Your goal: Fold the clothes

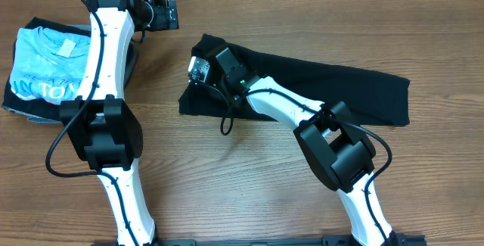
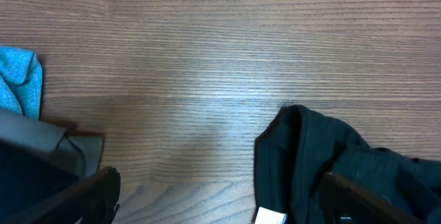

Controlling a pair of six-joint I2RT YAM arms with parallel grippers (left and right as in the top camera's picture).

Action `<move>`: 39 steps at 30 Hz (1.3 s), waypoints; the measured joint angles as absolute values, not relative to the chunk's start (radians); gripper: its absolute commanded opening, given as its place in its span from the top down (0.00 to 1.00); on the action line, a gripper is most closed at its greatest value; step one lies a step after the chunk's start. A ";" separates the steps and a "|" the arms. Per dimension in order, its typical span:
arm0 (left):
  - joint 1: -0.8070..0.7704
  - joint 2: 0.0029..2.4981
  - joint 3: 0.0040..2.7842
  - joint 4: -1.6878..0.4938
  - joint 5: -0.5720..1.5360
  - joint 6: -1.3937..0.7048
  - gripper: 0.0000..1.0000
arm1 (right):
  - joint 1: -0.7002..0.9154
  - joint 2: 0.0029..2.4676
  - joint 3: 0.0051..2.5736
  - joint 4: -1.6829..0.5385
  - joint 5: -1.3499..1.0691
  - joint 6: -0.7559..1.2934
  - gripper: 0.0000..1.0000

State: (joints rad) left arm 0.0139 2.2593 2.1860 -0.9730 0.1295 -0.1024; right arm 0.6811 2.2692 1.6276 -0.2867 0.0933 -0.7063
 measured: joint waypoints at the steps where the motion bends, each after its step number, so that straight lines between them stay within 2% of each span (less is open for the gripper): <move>1: 0.014 2.259 2.186 -0.973 0.130 -0.102 0.05 | 0.677 2.269 1.628 -0.283 0.093 -0.707 0.54; 4: 0.014 2.259 2.186 -0.973 0.130 -0.102 0.05 | 0.667 2.269 1.628 -0.270 0.093 -0.706 0.55; 5: 0.014 2.259 2.186 -0.973 0.130 -0.102 0.05 | 0.664 2.269 1.628 -0.270 0.093 -0.707 0.59; 15: 0.014 2.259 2.186 -0.973 0.130 -0.102 0.04 | 0.661 2.270 1.628 -0.211 0.094 -0.687 0.64; 22: 0.014 2.259 2.186 -0.973 0.129 -0.102 0.04 | 0.662 2.269 1.628 -0.286 0.072 -0.681 0.69; 23: 0.014 2.259 2.186 -0.973 0.129 -0.102 0.04 | 0.662 2.269 1.628 -0.295 0.061 -0.680 0.73; 24: 0.014 2.259 2.186 -0.973 0.129 -0.102 0.04 | 0.662 2.270 1.628 -0.300 0.055 -0.680 0.81; 25: 0.014 2.259 2.186 -0.973 0.129 -0.102 0.04 | 0.662 2.270 1.628 -0.299 0.049 -0.679 0.95; 39: 0.014 2.259 2.186 -0.972 0.129 -0.102 0.04 | 0.662 2.245 1.628 -0.265 0.042 -0.662 0.96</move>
